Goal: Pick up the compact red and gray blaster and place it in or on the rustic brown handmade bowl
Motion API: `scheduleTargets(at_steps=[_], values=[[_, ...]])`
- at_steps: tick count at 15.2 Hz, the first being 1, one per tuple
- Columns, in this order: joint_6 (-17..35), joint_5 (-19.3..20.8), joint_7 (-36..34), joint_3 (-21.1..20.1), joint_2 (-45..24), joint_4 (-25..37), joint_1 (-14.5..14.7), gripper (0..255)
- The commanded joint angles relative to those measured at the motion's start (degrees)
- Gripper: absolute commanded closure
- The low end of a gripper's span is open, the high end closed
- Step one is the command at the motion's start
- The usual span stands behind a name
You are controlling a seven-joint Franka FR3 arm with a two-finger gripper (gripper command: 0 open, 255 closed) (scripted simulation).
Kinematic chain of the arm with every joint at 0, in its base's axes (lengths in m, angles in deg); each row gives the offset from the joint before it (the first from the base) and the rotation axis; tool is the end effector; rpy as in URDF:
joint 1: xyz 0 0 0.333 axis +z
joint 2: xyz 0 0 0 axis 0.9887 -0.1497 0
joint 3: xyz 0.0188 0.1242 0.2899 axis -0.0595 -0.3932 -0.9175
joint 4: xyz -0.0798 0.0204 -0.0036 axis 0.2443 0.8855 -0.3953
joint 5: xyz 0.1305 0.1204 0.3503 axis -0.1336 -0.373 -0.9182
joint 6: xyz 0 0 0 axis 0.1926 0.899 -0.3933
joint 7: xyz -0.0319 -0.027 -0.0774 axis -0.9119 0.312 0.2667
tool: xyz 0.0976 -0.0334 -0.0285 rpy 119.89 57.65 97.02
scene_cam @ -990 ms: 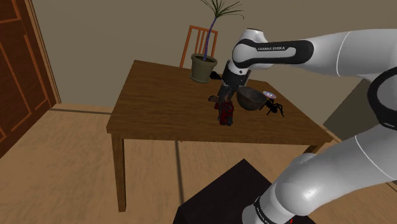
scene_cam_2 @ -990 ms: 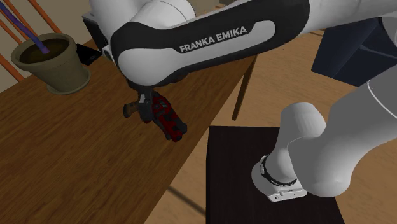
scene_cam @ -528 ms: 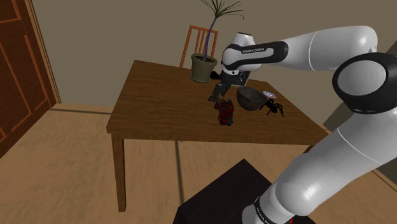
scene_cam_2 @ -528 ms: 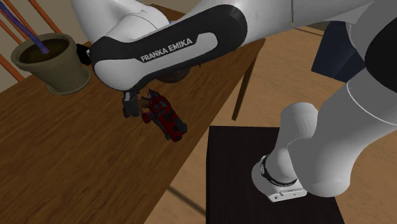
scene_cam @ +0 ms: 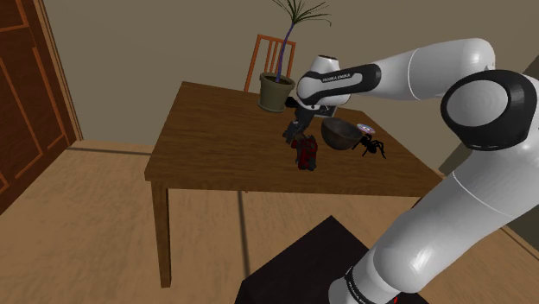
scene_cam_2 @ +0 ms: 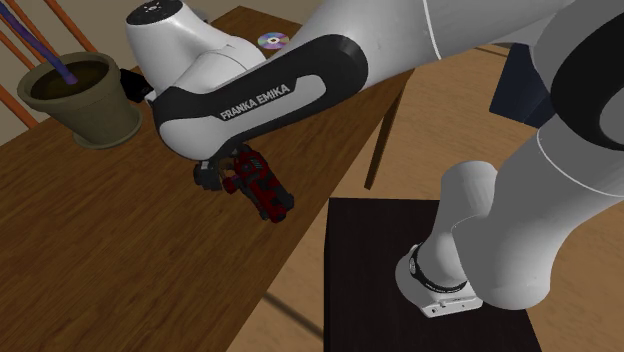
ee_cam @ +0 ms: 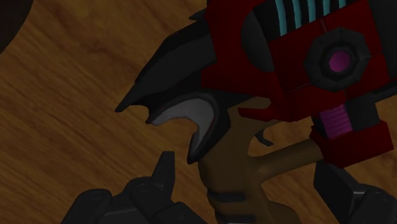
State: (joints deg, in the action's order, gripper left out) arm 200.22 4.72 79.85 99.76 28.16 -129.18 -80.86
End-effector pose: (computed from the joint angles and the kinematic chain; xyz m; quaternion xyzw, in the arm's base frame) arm 0.5054 -0.1432 0.4314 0.9936 0.1079 0.0310 0.0131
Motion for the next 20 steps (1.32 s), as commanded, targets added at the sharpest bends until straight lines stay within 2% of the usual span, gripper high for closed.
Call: scheduleTargets(at_steps=[1, 5, 6, 15, 20], values=[[0.2, 0.0, 0.0, 0.0, -0.1, -0.1, 0.0, 0], [0.2, 0.0, 0.0, 0.0, -0.1, -0.1, 0.0, 0], [0.2, 0.0, 0.0, 0.0, -0.1, -0.1, 0.0, 255], [0.2, 0.0, 0.0, 0.0, -0.1, -0.1, 0.0, 255], [-3.7, 0.3, -0.2, -0.1, 1.3, 2.5, 0.0, 255]])
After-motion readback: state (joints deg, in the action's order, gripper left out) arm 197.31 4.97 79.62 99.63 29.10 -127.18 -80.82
